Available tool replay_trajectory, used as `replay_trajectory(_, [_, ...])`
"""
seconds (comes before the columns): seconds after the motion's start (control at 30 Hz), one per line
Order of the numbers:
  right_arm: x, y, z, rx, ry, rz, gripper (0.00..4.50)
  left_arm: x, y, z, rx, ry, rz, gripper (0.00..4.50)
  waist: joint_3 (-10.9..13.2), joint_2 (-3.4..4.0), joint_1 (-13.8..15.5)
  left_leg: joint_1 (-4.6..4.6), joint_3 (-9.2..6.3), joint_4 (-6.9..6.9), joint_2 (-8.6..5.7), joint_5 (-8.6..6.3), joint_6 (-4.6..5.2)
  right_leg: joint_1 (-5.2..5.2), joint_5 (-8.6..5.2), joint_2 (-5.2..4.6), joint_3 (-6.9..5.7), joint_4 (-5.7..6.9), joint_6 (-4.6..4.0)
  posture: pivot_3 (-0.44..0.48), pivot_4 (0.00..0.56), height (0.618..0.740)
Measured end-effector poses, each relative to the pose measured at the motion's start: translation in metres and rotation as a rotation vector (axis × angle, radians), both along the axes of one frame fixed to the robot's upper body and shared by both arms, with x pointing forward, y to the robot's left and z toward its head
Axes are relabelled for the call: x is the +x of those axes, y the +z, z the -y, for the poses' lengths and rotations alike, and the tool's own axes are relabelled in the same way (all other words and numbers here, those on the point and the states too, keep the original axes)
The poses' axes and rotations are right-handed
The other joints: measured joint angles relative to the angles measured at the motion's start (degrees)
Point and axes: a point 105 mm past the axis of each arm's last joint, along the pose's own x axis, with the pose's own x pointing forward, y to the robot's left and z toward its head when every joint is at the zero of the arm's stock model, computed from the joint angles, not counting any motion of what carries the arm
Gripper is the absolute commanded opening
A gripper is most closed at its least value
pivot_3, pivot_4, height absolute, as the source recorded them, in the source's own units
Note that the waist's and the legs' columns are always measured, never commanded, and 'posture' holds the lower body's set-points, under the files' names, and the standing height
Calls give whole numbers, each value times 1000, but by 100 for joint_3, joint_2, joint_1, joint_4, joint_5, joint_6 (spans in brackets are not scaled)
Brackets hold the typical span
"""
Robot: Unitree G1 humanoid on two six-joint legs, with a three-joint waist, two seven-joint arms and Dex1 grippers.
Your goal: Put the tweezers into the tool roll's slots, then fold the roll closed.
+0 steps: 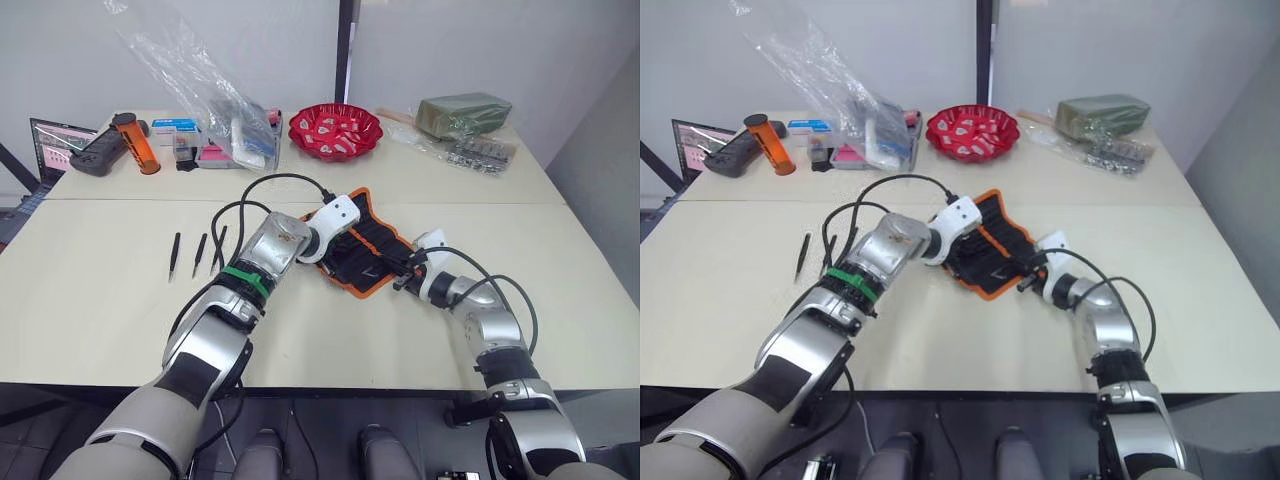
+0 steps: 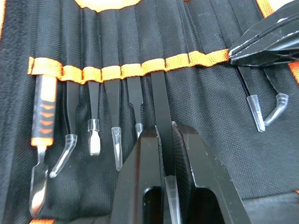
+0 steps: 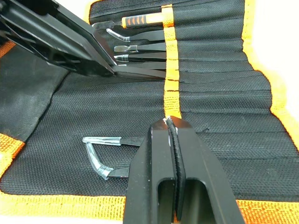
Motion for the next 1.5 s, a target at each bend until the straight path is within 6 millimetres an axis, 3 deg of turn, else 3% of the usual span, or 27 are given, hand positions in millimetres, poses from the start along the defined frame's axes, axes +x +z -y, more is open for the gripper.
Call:
replay_trajectory(0.6, [-2, -1, 2, 6, -26, 7, 0, 9, -8, 24, -88, -25, 111, 20, -1, -1, 49, 0, 0, 4, -3, 0, 0, 3, -1, -1, 0, 0, 5, 0, 150, 740])
replay_trajectory(0.93, [-4, -2, 2, 4, -28, 10, 0, 14, -2, 21, -137, 3, 135, 20, -1, -1, 52, 0, 0, 4, -4, 0, 0, 3, -1, -2, 0, 0, 6, 0, 150, 740])
replay_trajectory(1.0, [-4, -2, 2, 4, -29, 10, 0, 14, 0, 21, -170, 13, 122, 904, -1, -1, 49, 0, 0, 4, -3, 0, 0, 2, -1, -1, 0, 0, 6, 0, 150, 740])
replay_trajectory(1.13, [-4, -2, 2, 4, -28, 9, 0, 13, 3, 18, -248, 22, 54, 2177, -1, -1, 39, 1, 0, 3, -3, 0, 0, 2, -1, -1, 0, 1, 6, 0, 150, 740])
replay_trajectory(1.33, [-3, -2, 0, 6, -17, 6, 0, 15, 7, -3, -263, 38, -28, 4178, -1, -1, 3, 2, 0, 1, -2, 0, 0, 2, -1, -1, 0, 4, 6, 0, 150, 740])
replay_trajectory(1.5, [-3, -2, -3, 26, -14, 2, 0, 12, 27, -38, -302, 44, -17, 4178, -2, 1, -61, 6, -4, -5, -1, 0, 0, 2, 0, 0, 0, 11, 4, 0, 150, 740])
